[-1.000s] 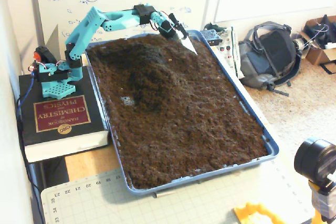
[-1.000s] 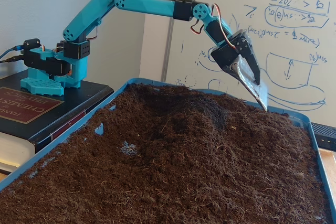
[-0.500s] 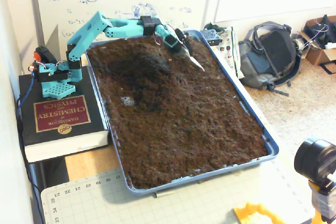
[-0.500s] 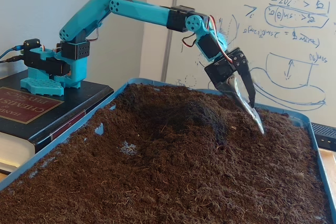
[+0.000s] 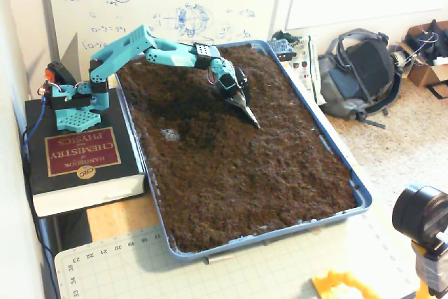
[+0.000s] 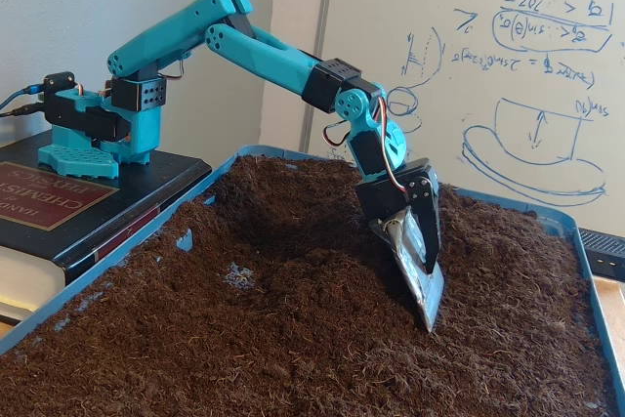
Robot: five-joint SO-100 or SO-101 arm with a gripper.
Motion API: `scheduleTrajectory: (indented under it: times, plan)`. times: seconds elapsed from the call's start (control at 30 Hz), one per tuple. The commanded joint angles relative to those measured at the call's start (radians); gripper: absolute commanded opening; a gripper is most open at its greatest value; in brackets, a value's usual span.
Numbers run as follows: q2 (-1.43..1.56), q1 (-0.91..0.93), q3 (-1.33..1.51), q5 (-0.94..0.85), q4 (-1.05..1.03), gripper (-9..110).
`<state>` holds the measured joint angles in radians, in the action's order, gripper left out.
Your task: Build a berm.
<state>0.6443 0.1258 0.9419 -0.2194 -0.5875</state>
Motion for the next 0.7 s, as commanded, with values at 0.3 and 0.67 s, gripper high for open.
scheduleTrajectory:
  times: [0.3, 0.67]
  plan:
    - [-0.044, 0.006, -0.109, 0.026, 0.021, 0]
    - [-0.071, 0.014, -0.087, 0.028, -0.021, 0]
